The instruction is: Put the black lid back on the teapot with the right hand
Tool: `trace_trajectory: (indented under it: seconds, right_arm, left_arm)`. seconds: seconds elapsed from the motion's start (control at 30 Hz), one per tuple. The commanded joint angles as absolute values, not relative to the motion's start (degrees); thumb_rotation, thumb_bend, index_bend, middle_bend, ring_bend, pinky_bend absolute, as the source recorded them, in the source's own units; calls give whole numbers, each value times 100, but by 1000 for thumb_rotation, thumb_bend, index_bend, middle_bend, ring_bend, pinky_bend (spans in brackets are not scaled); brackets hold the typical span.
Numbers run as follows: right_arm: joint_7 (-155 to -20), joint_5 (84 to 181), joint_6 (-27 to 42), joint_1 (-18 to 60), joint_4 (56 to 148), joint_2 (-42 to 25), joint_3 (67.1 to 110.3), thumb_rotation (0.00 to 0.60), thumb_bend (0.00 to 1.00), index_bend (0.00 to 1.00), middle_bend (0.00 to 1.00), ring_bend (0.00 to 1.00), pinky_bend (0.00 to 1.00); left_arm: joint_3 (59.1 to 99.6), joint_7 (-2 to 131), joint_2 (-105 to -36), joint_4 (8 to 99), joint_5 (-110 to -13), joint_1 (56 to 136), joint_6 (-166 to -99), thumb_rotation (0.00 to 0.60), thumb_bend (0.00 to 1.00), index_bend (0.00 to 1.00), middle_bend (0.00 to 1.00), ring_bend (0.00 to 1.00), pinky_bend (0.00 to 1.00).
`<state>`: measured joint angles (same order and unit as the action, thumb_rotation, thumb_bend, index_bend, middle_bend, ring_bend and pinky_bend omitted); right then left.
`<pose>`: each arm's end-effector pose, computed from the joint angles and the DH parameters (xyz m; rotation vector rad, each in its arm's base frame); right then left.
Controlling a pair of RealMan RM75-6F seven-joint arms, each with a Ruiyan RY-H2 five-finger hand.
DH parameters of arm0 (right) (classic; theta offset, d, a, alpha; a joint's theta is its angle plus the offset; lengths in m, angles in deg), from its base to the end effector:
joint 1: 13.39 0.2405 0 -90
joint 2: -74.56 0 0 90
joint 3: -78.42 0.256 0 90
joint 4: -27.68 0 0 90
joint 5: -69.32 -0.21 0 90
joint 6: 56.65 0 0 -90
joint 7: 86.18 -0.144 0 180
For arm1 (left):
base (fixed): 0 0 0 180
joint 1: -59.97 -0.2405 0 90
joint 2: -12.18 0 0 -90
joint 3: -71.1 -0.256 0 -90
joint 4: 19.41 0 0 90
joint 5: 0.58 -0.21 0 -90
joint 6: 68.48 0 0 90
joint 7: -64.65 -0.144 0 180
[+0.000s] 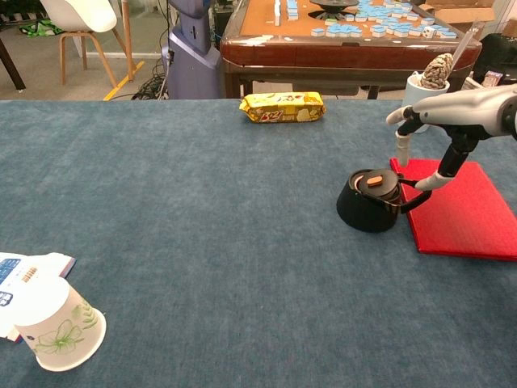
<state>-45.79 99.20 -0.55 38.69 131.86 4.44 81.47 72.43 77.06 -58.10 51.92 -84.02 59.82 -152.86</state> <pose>-0.1685 -0.3396 0.0524 1.8332 -0.9862 0.4511 -0.3922 0.1461 0.1646 -1.2938 -0.9543 -0.7687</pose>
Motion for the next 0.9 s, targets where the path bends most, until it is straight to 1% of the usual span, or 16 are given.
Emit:
trace_trajectory:
  seconds: [0.03, 0.13, 0.9]
  right_arm:
    - [-4553, 9862, -108, 3901, 13158, 450, 8099, 600, 231, 410, 0, 0, 0]
    - [-4538, 9816, -154, 3935, 13130, 427, 8067, 600, 198, 410, 0, 0, 0]
    - [-4541, 9603, -253, 4155, 12897, 236, 7987, 600, 147, 410, 0, 0, 0]
  left_arm:
    - [7246, 7656, -5802, 5234, -8394, 5982, -15284, 600, 384, 0, 0, 0, 0]
    - [7247, 7610, -5796, 5271, -8385, 5975, -15289, 600, 384, 0, 0, 0, 0]
    - [7260, 7661, -5811, 5215, -8301, 5888, -15308, 600, 384, 0, 0, 0, 0]
